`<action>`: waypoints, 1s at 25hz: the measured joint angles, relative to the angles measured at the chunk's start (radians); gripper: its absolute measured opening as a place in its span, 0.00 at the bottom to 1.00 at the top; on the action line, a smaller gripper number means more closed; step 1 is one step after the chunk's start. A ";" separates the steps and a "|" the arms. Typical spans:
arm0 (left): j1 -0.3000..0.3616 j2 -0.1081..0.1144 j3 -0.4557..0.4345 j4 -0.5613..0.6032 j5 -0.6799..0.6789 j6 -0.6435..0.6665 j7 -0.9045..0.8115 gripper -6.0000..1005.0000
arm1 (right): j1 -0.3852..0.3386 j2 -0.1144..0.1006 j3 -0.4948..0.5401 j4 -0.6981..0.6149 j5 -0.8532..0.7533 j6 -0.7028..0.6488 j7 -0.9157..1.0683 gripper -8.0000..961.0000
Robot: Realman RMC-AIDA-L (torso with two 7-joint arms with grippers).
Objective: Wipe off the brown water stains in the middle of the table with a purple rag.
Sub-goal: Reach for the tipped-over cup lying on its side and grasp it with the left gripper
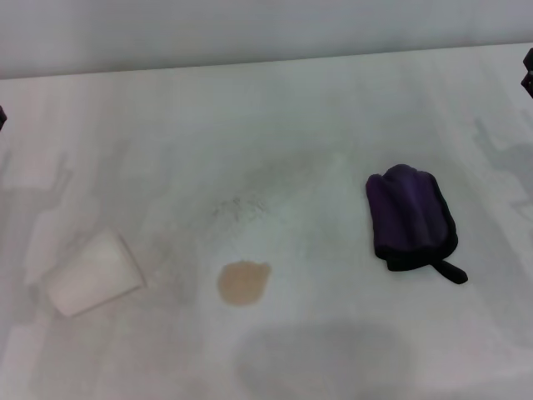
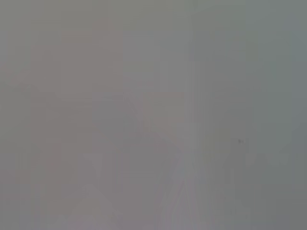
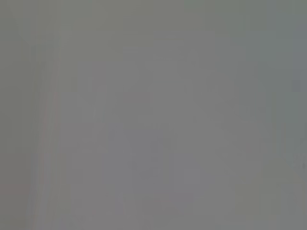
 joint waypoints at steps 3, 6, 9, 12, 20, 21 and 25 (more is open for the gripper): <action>-0.001 0.000 0.000 0.003 -0.002 -0.001 -0.001 0.87 | 0.003 0.000 -0.001 0.003 -0.001 0.001 0.000 0.89; -0.002 -0.001 0.000 0.004 -0.001 -0.002 -0.001 0.87 | 0.007 0.001 -0.001 0.007 -0.001 0.007 0.000 0.89; -0.003 -0.001 0.000 0.005 0.000 -0.003 -0.002 0.87 | 0.007 0.002 -0.001 0.008 -0.001 0.016 0.000 0.89; 0.002 -0.002 0.000 0.006 0.001 -0.003 -0.003 0.87 | 0.007 0.002 -0.001 0.010 -0.002 0.015 0.000 0.89; 0.025 -0.004 0.000 0.006 0.002 -0.002 -0.004 0.87 | 0.012 0.002 -0.001 0.012 -0.003 0.011 0.000 0.89; 0.036 -0.004 0.000 0.006 0.005 0.001 -0.004 0.87 | 0.014 0.002 -0.001 0.012 -0.003 0.011 0.000 0.89; 0.043 -0.003 0.000 0.004 0.001 -0.002 -0.011 0.87 | 0.022 0.002 -0.001 0.013 -0.003 0.010 0.000 0.89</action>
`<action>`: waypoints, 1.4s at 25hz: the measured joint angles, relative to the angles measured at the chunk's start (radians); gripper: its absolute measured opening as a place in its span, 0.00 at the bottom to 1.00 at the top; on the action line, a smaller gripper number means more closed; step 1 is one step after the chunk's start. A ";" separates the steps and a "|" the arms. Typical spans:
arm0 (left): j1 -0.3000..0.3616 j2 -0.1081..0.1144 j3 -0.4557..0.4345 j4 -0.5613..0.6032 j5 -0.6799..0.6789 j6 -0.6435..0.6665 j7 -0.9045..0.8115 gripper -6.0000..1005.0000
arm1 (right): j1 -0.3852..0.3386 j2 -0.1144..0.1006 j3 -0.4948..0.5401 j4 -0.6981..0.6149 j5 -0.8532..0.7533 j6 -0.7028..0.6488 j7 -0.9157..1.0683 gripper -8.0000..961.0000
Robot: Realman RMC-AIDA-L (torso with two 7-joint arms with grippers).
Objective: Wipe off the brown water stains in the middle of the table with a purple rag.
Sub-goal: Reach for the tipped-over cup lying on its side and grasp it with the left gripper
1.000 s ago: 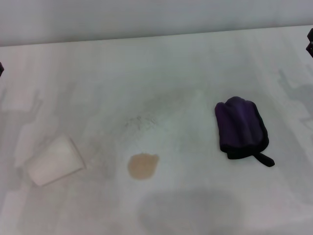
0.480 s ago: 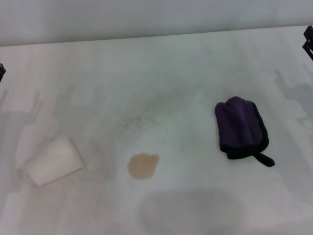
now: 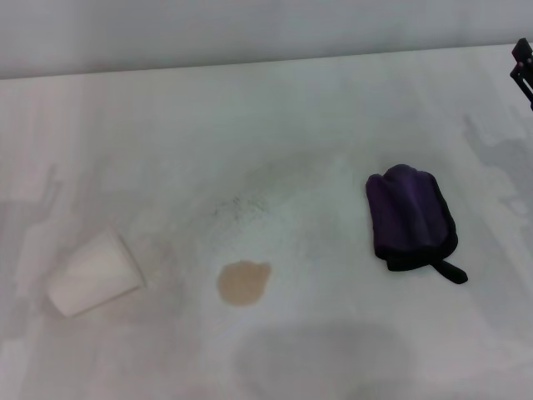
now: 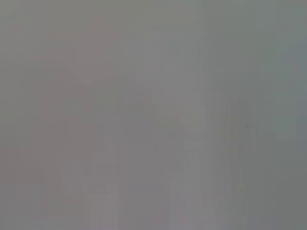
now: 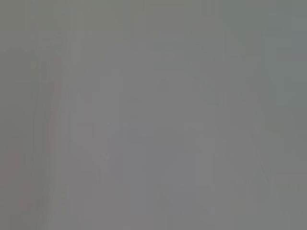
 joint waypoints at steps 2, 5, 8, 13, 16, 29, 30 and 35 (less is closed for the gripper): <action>0.004 0.001 0.000 0.000 -0.001 0.000 -0.010 0.87 | 0.002 0.001 0.000 0.005 0.000 0.000 0.000 0.89; 0.009 0.001 0.000 0.001 -0.003 -0.001 -0.041 0.87 | 0.002 0.001 0.000 0.010 0.000 0.004 0.000 0.89; 0.007 0.001 0.000 0.000 -0.005 -0.001 -0.060 0.87 | -0.003 0.001 -0.001 0.011 -0.001 0.008 0.000 0.89; 0.001 0.002 0.000 0.001 -0.004 -0.001 -0.094 0.87 | -0.009 0.001 -0.014 0.012 -0.002 0.009 0.000 0.89; 0.000 0.007 0.000 -0.001 0.018 -0.001 -0.184 0.87 | -0.009 0.001 -0.017 0.009 -0.009 0.009 0.000 0.89; -0.027 0.027 0.002 -0.162 0.191 0.000 -0.537 0.87 | -0.003 0.000 -0.031 0.006 -0.014 0.003 0.000 0.89; -0.047 0.020 0.002 -0.256 0.224 0.002 -0.640 0.87 | -0.005 -0.001 -0.034 0.007 -0.014 0.003 0.000 0.89; -0.102 0.015 0.001 -0.464 0.343 0.005 -0.895 0.87 | -0.008 0.000 -0.042 0.011 -0.014 -0.002 0.000 0.89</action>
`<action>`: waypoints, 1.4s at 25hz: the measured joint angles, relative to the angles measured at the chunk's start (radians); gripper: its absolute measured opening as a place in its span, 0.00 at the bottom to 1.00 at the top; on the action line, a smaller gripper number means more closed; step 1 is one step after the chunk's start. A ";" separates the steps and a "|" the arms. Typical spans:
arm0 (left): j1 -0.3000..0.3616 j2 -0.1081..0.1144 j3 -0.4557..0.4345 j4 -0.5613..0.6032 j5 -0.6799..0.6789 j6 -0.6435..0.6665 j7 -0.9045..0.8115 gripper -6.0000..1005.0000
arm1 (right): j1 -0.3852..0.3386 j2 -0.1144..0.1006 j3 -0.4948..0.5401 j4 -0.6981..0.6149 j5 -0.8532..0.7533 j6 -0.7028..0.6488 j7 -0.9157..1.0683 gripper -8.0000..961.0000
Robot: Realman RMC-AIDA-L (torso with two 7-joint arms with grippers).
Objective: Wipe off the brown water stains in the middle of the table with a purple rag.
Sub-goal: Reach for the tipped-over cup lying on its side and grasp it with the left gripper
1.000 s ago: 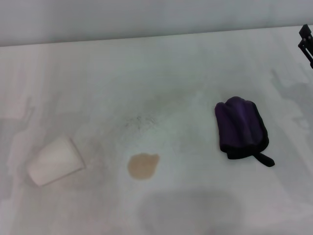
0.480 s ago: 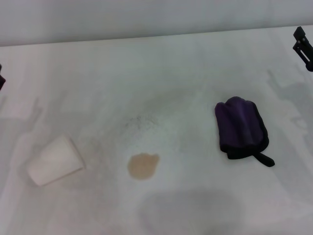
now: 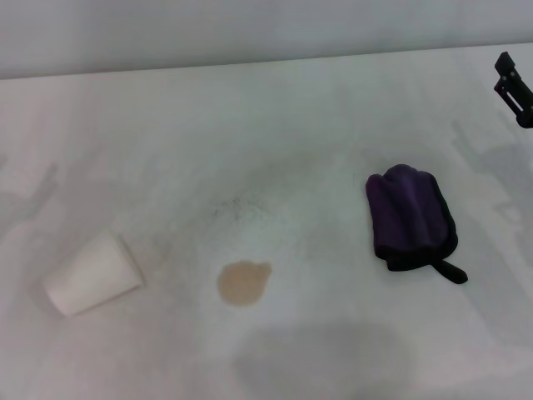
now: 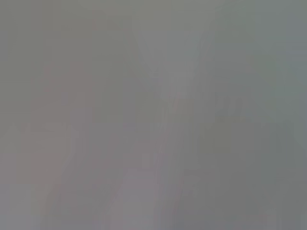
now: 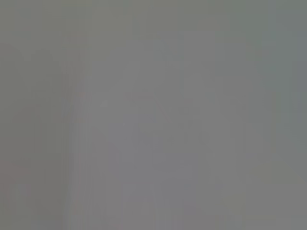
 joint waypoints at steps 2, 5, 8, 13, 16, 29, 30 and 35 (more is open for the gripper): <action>-0.022 0.000 0.000 -0.069 0.053 0.008 -0.085 0.87 | 0.002 0.000 0.000 0.001 0.000 -0.004 0.000 0.89; -0.070 0.001 0.001 -0.222 0.164 0.049 -0.248 0.87 | 0.007 0.000 0.000 0.002 0.000 -0.006 0.000 0.89; -0.106 -0.001 0.001 -0.364 0.251 0.108 -0.357 0.87 | 0.011 0.001 0.000 0.003 0.000 -0.008 0.000 0.89; -0.131 0.008 0.002 -0.545 0.304 0.237 -0.460 0.87 | 0.016 0.003 0.006 0.004 0.001 -0.008 -0.003 0.89; -0.148 0.029 0.002 -0.638 0.367 0.324 -0.509 0.87 | 0.018 0.004 0.008 0.004 0.004 -0.010 -0.007 0.89; -0.337 0.124 0.006 -0.819 0.885 0.583 -0.500 0.87 | 0.039 0.010 0.012 0.004 0.009 -0.044 -0.010 0.89; -0.366 0.125 0.006 -0.819 0.949 0.583 -0.492 0.87 | 0.042 0.010 0.012 0.004 0.010 -0.047 -0.010 0.89; -0.454 0.105 0.006 -0.818 1.106 0.581 -0.457 0.87 | 0.054 0.010 0.011 0.004 0.011 -0.053 -0.011 0.89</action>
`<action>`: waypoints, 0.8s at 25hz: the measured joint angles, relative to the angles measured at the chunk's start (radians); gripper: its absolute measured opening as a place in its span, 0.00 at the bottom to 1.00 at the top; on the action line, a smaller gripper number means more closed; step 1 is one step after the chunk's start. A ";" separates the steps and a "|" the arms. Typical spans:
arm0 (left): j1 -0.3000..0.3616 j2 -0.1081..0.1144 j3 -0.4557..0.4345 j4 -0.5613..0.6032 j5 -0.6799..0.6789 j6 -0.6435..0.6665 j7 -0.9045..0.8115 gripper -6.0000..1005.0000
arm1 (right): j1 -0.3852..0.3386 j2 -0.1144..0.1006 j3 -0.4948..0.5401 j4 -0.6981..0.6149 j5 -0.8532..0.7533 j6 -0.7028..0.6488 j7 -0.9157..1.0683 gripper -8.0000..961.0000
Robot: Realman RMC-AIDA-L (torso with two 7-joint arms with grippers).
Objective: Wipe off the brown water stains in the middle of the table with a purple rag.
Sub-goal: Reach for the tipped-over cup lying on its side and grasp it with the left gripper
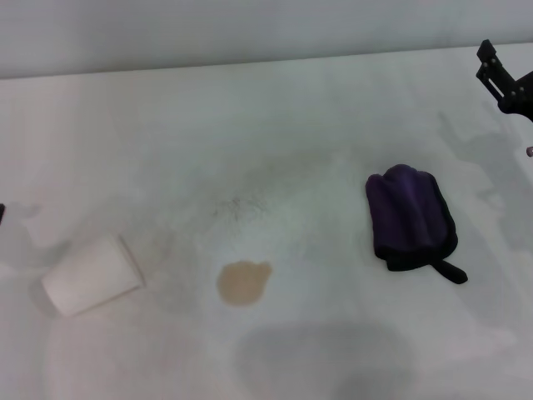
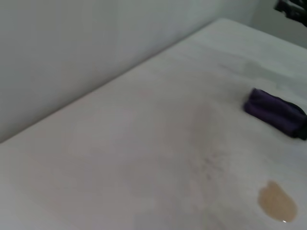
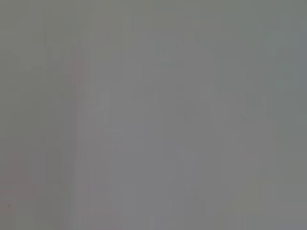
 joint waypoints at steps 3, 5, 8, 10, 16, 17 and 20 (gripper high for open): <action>-0.028 -0.010 0.000 0.006 0.031 -0.002 0.029 0.87 | 0.003 0.001 0.001 0.000 0.000 -0.005 0.000 0.89; -0.035 -0.017 0.000 0.010 0.038 -0.002 0.055 0.87 | 0.003 0.002 0.002 0.004 0.000 -0.006 0.000 0.89; -0.040 -0.020 0.000 0.028 0.049 -0.005 0.084 0.87 | 0.004 0.002 0.003 0.008 0.001 -0.007 0.000 0.89; -0.044 -0.019 -0.001 0.106 0.088 -0.016 0.123 0.87 | 0.003 0.002 0.003 0.009 0.002 -0.008 0.004 0.89; -0.048 -0.036 -0.002 0.147 0.160 -0.051 0.170 0.87 | -0.005 0.002 0.003 0.022 0.005 -0.008 0.008 0.89; -0.048 -0.040 -0.002 0.147 0.172 -0.063 0.170 0.87 | -0.009 0.002 0.003 0.025 0.008 -0.008 0.009 0.89; -0.048 -0.060 -0.002 0.147 0.210 -0.106 0.169 0.87 | -0.018 0.002 0.003 0.034 0.020 -0.007 0.009 0.89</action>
